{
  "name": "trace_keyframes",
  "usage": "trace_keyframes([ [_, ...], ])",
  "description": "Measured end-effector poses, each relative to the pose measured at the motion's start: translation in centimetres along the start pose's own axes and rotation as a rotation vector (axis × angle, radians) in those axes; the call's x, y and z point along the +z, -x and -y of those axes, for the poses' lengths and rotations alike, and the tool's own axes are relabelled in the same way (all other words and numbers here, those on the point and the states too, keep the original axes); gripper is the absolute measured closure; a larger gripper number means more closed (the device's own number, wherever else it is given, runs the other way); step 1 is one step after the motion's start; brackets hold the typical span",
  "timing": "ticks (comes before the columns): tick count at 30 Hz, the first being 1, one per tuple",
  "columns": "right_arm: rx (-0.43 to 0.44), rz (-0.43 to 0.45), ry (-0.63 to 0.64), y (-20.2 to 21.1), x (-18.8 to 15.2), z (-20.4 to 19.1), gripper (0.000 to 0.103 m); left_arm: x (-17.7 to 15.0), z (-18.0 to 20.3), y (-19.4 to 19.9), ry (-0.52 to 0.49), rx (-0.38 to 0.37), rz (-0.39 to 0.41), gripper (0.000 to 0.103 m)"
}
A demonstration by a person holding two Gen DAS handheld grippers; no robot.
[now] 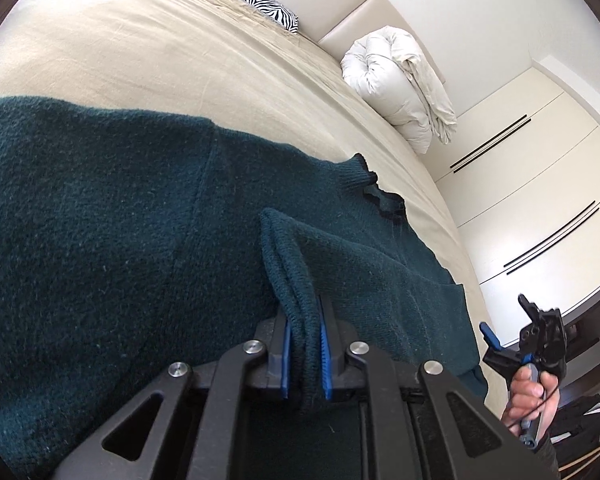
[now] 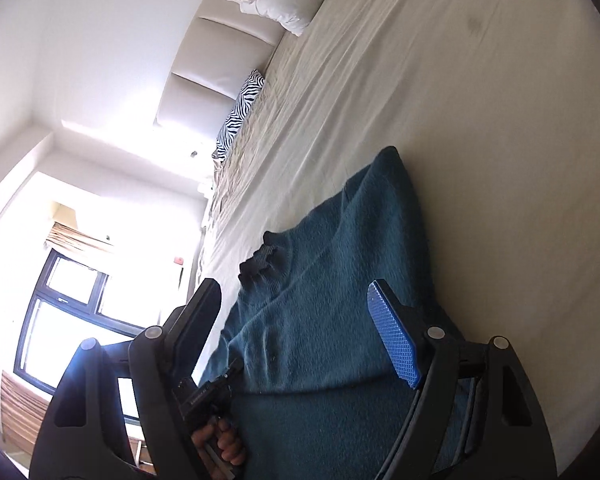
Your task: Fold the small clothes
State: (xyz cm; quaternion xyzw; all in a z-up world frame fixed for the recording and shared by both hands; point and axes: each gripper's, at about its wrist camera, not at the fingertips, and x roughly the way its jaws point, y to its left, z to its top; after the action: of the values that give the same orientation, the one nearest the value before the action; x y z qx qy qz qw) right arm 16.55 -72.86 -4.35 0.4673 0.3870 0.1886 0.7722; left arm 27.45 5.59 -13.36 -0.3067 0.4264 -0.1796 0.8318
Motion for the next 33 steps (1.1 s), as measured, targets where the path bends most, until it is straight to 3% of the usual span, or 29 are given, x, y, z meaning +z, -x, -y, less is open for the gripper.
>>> trace_keyframes([
  [5,-0.041,-0.033,-0.084,-4.6,5.0,2.3,0.027,0.2,-0.4,-0.5,0.000,-0.009,0.004,0.089],
  [9,-0.004,-0.053,-0.144,-6.1,6.3,3.7,0.028,0.3,-0.7,-0.6,0.002,-0.010,0.004,0.090],
  [16,0.095,-0.142,-0.113,-3.1,1.0,3.6,0.028,0.3,-0.5,-0.7,-0.006,-0.003,0.009,0.090],
  [21,0.104,-0.114,-0.131,0.8,-2.7,4.4,0.028,0.4,-0.3,-0.1,0.020,-0.029,0.001,0.089],
  [22,0.113,-0.091,-0.142,2.0,-3.4,4.3,0.028,0.3,-0.1,0.5,0.023,-0.011,-0.006,0.086],
  [24,0.136,-0.064,-0.145,4.2,-4.8,3.6,0.028,-0.3,0.6,2.9,0.032,0.012,0.016,0.062],
  [25,0.145,-0.058,-0.140,5.1,-5.9,3.1,0.028,-0.8,0.8,4.5,0.041,-0.001,0.046,0.041],
  [26,0.148,-0.063,-0.129,5.8,-7.0,2.7,0.028,-1.3,0.9,6.6,0.050,-0.017,0.089,0.027],
  [28,0.134,-0.085,-0.106,6.7,-9.4,1.8,0.027,-2.7,0.3,11.0,0.077,-0.046,0.184,0.018],
  [31,0.136,-0.118,-0.086,7.2,-13.0,0.6,0.027,-4.5,-3.4,17.4,0.201,-0.040,0.305,0.019],
  [33,0.148,-0.140,-0.078,6.7,-15.4,-0.3,0.027,-5.7,-7.1,21.7,0.312,0.002,0.386,0.024],
])
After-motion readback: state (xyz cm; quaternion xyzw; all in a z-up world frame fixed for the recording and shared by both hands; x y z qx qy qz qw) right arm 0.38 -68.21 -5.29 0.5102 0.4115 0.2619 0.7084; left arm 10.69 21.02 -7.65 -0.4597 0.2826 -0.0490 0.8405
